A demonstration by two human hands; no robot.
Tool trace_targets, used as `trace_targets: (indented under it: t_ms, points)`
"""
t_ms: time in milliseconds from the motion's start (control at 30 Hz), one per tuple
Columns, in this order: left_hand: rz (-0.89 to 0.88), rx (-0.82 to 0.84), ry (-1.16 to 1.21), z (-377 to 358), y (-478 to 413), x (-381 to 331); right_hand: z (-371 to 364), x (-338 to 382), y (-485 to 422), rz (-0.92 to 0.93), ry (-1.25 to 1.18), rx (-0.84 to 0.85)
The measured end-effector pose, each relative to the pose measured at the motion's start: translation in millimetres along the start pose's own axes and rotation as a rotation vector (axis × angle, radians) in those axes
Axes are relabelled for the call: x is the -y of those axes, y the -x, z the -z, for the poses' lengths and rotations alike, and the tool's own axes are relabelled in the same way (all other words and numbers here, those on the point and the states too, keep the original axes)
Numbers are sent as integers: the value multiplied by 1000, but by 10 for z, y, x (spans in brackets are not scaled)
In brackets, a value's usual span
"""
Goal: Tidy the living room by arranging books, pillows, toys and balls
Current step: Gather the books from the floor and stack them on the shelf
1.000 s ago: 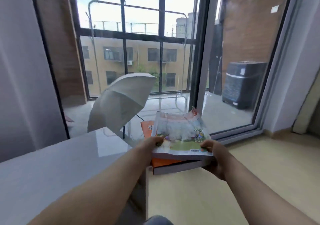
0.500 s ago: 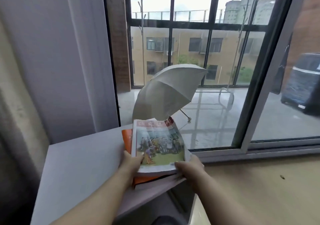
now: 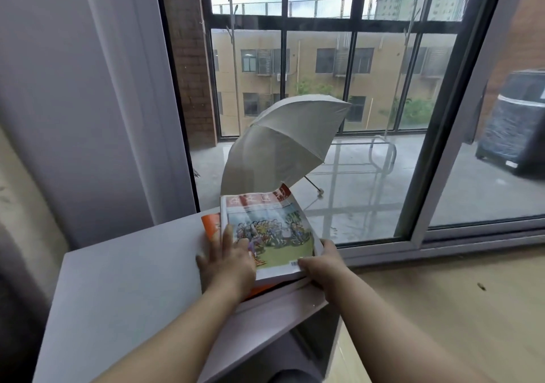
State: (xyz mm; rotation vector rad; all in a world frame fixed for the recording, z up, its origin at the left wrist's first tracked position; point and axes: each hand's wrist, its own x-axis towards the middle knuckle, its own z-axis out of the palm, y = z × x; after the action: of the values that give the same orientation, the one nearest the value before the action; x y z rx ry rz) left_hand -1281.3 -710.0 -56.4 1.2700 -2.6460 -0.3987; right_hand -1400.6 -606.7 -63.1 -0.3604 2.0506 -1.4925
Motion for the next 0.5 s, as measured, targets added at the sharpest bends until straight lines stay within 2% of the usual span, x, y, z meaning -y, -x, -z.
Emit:
trace_targets:
  t_ms: [67,200,500]
  points:
    - [-96,20,-142,-48,66,-44,1,-61,17,-4,-5,-36]
    - [-201,112,-274,-82,184,-14,-14,-145,59,-20,-16,-95]
    - [-162,164,-353,-51,267,-124,117,-283,251,-39,-162,-16]
